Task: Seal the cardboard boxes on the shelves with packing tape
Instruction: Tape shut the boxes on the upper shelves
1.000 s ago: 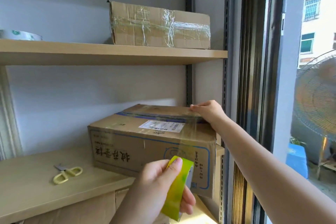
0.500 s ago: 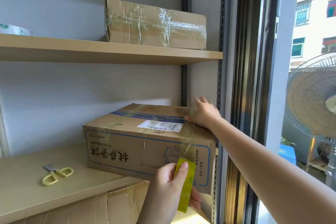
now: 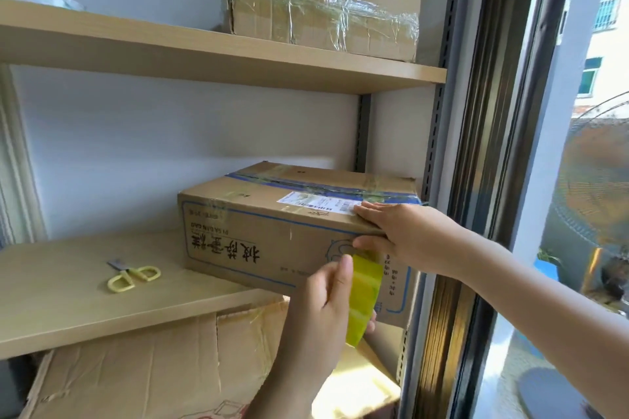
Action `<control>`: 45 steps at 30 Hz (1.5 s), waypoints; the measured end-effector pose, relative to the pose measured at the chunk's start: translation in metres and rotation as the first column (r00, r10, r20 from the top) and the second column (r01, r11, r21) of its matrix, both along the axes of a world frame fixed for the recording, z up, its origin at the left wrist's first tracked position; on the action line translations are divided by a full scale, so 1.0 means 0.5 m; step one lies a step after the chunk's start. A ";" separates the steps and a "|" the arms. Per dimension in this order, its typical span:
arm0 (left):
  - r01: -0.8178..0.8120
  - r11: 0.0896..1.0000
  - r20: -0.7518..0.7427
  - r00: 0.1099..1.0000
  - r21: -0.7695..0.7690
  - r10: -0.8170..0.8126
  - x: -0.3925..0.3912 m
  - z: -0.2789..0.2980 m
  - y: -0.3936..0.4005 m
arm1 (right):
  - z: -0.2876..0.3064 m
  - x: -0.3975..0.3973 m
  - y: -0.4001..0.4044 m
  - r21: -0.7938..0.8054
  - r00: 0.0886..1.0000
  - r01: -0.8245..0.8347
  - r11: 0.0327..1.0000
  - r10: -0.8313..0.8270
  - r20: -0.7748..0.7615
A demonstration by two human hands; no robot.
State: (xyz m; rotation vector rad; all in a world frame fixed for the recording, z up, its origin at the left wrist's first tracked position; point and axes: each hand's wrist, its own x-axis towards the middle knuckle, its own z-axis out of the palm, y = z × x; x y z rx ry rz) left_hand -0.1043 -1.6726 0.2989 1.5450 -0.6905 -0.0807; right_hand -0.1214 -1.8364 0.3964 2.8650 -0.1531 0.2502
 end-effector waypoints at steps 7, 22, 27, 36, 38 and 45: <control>-0.846 0.526 0.385 0.514 0.083 0.766 0.248 -0.017 0.278 | 0.010 0.040 0.168 0.010 0.948 -0.200 0.980 0.191 0.254; -0.647 0.349 0.293 0.674 0.678 0.679 0.419 -0.025 0.395 | -0.226 0.336 0.502 0.756 0.947 -0.290 0.586 0.063 0.314; -0.761 0.621 0.103 0.644 0.189 0.758 0.344 -0.043 0.379 | -0.206 0.296 0.499 0.840 0.929 -0.338 0.424 0.007 0.370; -0.364 0.793 0.075 0.888 -0.489 0.454 0.036 0.078 0.164 | -0.088 0.023 0.357 0.562 0.633 -0.560 0.609 -0.123 0.764; -0.269 0.829 0.050 0.941 -0.491 0.335 -0.012 0.084 0.128 | -0.066 -0.039 0.310 0.646 0.710 -0.556 0.523 -0.105 0.696; -0.126 0.941 -0.250 0.967 -0.313 0.046 -0.019 0.137 0.019 | -0.029 -0.109 0.126 0.713 0.773 -0.499 0.492 -0.121 0.623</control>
